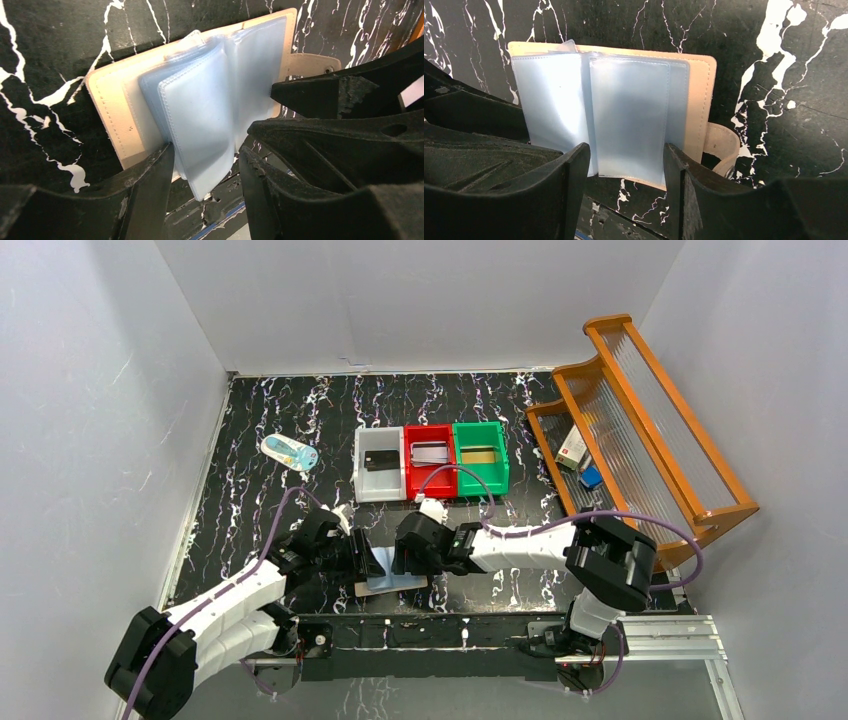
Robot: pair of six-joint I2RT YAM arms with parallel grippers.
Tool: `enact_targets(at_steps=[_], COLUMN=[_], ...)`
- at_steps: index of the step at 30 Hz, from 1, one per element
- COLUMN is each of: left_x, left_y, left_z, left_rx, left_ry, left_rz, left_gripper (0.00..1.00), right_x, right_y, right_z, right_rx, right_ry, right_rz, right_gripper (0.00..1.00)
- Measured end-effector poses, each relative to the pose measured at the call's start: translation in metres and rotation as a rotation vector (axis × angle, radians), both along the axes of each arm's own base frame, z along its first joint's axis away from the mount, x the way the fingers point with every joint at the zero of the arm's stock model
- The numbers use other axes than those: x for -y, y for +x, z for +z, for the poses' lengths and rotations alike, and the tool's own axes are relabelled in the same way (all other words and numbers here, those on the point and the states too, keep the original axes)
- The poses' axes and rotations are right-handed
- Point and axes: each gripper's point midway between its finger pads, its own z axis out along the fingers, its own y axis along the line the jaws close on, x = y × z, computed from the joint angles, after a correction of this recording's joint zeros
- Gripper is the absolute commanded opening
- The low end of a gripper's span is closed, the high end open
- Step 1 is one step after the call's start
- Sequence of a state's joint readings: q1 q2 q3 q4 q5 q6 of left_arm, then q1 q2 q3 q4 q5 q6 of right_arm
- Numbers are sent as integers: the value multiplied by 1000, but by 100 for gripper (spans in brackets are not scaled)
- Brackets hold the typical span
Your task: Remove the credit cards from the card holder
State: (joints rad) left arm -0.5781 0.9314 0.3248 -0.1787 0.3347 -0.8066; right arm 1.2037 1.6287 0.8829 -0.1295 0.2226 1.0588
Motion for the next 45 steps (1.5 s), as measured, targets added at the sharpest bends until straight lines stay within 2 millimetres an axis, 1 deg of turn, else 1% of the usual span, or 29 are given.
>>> enact_targets(at_steps=[3,14,21,27,33,35,45], left_x=[-2,-5,-5,-5,-5,-5,-6], left_y=[0,2,2,1,1,1,2], left_z=[-2,-4,-4,-4,-4,-4,-5], left_rx=[-4,2,1,1,0,1,2], left_ry=[12,27,30,30,31,31,34], left_rz=[7,18,20,20,20,20,22], left_gripper=[49,47,47,46,45,45,43], right_x=[-1,9,7,4,3,-1,-27], right_y=[1,7,6,3,2,1,-4], right_z=[0,3,4,-3,-2,-1,10], right_rx=[0,41,40,13,9,10,-68], right_ry=[-16,-87,-81,-72,-66,-39,242], right_rz=[-4,14,22,19,23,37,99], right_gripper=[66,66,66,65,68,68,68])
